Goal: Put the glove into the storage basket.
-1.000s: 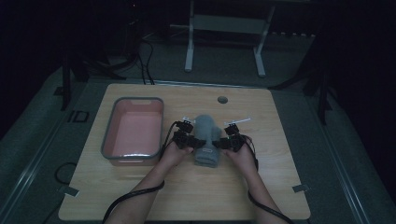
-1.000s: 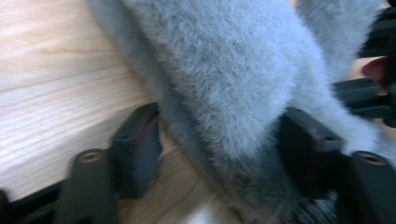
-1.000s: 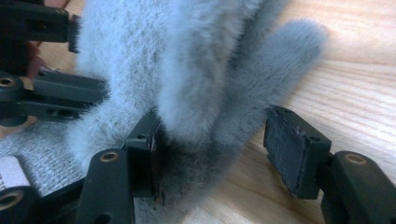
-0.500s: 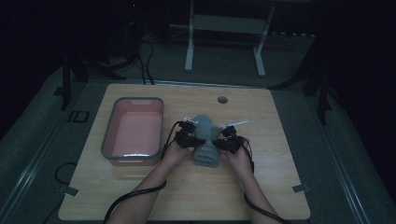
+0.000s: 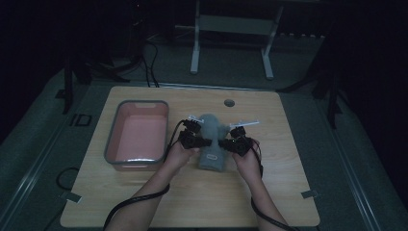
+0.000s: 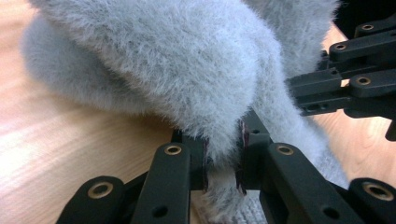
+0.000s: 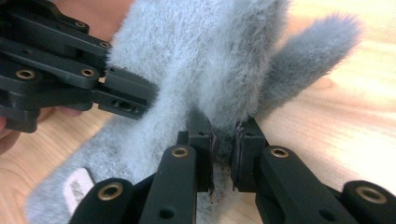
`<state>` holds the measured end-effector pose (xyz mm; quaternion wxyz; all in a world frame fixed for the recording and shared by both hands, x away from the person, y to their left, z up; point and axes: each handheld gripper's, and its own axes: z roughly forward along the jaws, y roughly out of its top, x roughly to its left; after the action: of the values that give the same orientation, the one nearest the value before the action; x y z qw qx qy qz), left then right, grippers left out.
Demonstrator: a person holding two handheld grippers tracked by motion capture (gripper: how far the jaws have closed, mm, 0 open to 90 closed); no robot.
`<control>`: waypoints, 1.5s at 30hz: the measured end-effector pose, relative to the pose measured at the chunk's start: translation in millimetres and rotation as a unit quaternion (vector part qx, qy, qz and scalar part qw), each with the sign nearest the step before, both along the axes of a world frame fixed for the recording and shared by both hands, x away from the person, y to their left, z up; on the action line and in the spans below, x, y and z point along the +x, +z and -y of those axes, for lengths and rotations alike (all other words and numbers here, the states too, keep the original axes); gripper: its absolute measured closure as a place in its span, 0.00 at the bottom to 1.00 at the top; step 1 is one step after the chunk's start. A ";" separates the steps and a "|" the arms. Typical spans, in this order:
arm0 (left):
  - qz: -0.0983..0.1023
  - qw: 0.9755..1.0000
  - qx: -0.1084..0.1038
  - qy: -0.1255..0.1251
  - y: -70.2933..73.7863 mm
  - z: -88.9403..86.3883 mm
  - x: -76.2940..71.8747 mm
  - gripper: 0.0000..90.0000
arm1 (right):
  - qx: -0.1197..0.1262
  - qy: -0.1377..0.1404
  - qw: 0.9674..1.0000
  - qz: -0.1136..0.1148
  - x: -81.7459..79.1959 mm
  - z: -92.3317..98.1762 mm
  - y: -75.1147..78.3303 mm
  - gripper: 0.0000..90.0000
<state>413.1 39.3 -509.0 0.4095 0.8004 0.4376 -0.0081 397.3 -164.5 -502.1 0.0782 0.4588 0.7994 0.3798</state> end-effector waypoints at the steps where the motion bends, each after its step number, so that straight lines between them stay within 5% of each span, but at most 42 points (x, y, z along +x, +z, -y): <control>1: 0.001 1.000 -0.001 -0.002 4.1 -1.0 -0.2 0.87 | 0.001 0.001 1.000 0.003 -0.6 -0.3 3.3 0.90; 9: 0.024 1.000 0.001 0.002 42.6 -10.6 -2.6 0.87 | 0.012 0.003 0.999 0.029 -4.4 -8.8 42.4 0.90; 20: 0.047 0.999 0.007 0.010 78.0 -29.8 -4.0 0.87 | 0.024 0.013 0.998 0.056 -4.5 -28.8 82.1 0.91; 33: 0.062 0.997 0.020 0.030 106.5 -65.3 -9.1 0.87 | 0.030 0.033 0.997 0.067 -1.4 -61.5 105.8 0.91; 45: 0.067 0.995 0.032 0.062 122.9 -116.0 -16.0 0.87 | 0.028 0.060 0.995 0.072 3.5 -110.6 121.3 0.91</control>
<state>397.1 155.2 -386.1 0.4119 0.7834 0.4576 0.0851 400.8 -53.9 -380.8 0.0997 0.3832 0.8067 0.4387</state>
